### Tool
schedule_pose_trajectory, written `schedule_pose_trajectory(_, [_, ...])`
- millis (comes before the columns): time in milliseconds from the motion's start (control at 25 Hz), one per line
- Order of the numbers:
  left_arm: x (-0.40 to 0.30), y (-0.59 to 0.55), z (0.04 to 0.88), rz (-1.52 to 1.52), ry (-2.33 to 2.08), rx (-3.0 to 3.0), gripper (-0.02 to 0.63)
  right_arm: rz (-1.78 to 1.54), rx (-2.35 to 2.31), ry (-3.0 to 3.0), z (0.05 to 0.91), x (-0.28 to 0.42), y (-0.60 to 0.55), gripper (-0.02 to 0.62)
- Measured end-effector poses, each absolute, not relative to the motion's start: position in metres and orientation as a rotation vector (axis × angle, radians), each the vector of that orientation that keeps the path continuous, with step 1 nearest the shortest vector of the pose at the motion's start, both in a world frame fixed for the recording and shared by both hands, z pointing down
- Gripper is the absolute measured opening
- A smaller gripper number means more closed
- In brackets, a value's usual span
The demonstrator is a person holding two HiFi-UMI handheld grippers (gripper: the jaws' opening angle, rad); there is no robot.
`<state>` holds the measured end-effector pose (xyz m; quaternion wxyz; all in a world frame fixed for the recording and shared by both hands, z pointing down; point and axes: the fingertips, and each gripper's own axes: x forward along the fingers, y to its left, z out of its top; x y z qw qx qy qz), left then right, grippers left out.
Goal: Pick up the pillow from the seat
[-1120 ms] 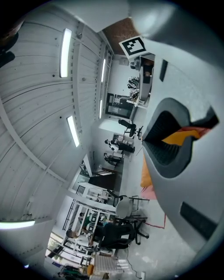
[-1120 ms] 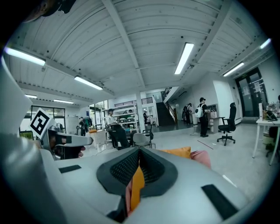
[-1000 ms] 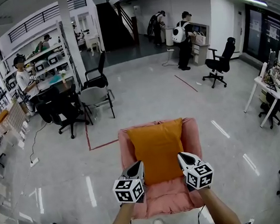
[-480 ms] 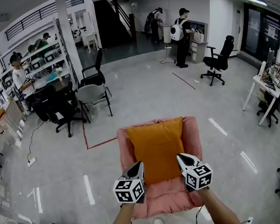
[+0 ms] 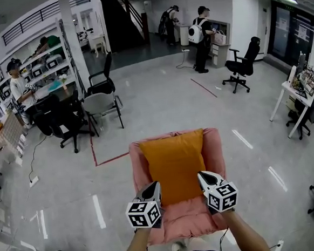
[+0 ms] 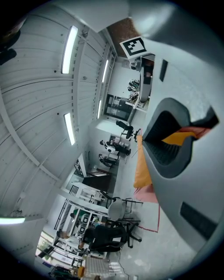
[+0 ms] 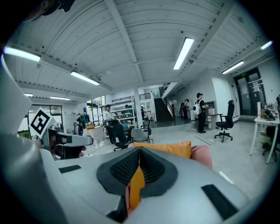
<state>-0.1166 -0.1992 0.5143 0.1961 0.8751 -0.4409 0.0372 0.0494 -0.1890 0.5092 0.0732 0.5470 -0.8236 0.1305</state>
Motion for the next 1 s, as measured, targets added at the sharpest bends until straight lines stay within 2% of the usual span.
schedule_pose_trajectory(1000, [-0.084, -0.261, 0.530, 0.133, -1.256, 2.392, 0.003, 0.455, 1.602, -2.456, 0.525, 0.091, -0.254, 0.018])
